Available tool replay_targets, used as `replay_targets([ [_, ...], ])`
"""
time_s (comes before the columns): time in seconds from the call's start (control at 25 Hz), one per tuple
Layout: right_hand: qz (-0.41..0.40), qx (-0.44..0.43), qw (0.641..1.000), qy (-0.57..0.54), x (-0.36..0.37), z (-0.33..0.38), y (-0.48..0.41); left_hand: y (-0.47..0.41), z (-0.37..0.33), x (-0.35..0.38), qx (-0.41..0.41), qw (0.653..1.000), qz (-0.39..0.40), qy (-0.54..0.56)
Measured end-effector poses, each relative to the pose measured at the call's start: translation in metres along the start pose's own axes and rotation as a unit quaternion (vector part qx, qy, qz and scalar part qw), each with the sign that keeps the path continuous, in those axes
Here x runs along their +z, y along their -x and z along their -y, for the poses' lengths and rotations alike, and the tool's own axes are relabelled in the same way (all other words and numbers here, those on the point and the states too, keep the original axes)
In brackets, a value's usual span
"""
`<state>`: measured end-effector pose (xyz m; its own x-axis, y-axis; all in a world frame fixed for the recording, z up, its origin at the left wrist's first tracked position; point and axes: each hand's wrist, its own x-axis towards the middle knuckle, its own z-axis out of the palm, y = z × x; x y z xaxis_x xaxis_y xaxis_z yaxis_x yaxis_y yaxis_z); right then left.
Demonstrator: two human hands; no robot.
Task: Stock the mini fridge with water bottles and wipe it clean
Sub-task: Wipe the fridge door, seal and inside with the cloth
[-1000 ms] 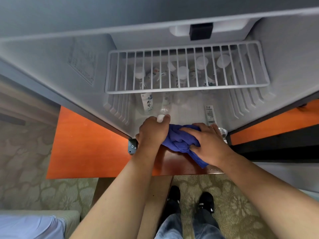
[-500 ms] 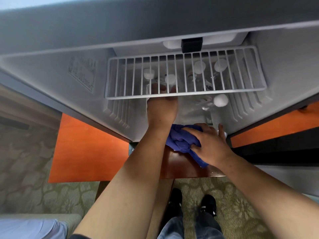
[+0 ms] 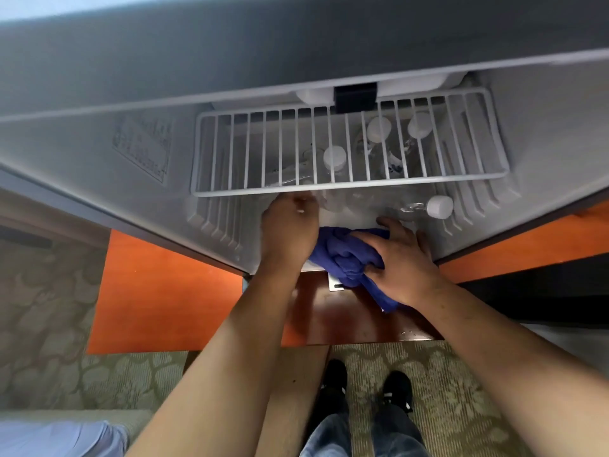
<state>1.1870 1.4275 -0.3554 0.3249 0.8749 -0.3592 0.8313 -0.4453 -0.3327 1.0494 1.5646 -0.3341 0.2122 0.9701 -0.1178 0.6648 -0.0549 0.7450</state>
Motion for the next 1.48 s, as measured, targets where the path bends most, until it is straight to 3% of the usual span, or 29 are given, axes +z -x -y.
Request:
replay_targets([
  [0.08,-0.001,-0.004,1.000,0.003,0.000,-0.001,0.000,0.013,0.021,-0.005,-0.031,0.997,-0.068,0.009],
  [0.2,0.008,-0.004,1.000,-0.005,-0.001,-0.002,-0.001,0.008,0.044,0.005,-0.099,0.986,0.068,-0.119],
  [0.32,0.019,-0.007,1.000,0.003,-0.002,-0.003,0.000,-0.001,0.053,0.010,-0.089,0.968,0.144,-0.187],
  [0.4,0.026,-0.010,1.000,0.012,-0.001,-0.004,0.001,-0.002,0.060,0.008,-0.077,0.975,0.136,-0.156],
  [0.52,0.024,-0.007,1.000,0.004,-0.002,-0.004,0.001,0.014,0.058,-0.002,-0.031,0.999,0.038,0.022],
  [0.64,0.027,-0.008,1.000,0.011,-0.003,-0.004,0.000,0.023,0.044,-0.008,-0.029,0.983,0.000,0.181],
  [0.92,0.033,-0.001,0.999,-0.003,-0.005,-0.005,-0.002,-0.002,0.048,0.014,-0.040,0.978,0.109,0.174],
  [1.12,0.038,-0.001,0.999,-0.003,-0.005,-0.006,-0.003,0.001,0.063,0.012,-0.019,0.986,0.121,0.114],
  [1.28,0.037,-0.003,0.999,-0.008,-0.005,-0.005,-0.002,-0.018,0.056,0.003,0.027,0.999,-0.019,-0.018],
  [1.4,0.033,-0.002,0.999,-0.009,-0.004,-0.005,-0.001,-0.052,0.048,0.006,0.072,0.990,0.031,-0.114],
  [1.48,0.029,-0.002,1.000,-0.008,-0.004,-0.006,-0.001,-0.065,0.044,0.007,0.125,0.983,0.005,-0.131],
])
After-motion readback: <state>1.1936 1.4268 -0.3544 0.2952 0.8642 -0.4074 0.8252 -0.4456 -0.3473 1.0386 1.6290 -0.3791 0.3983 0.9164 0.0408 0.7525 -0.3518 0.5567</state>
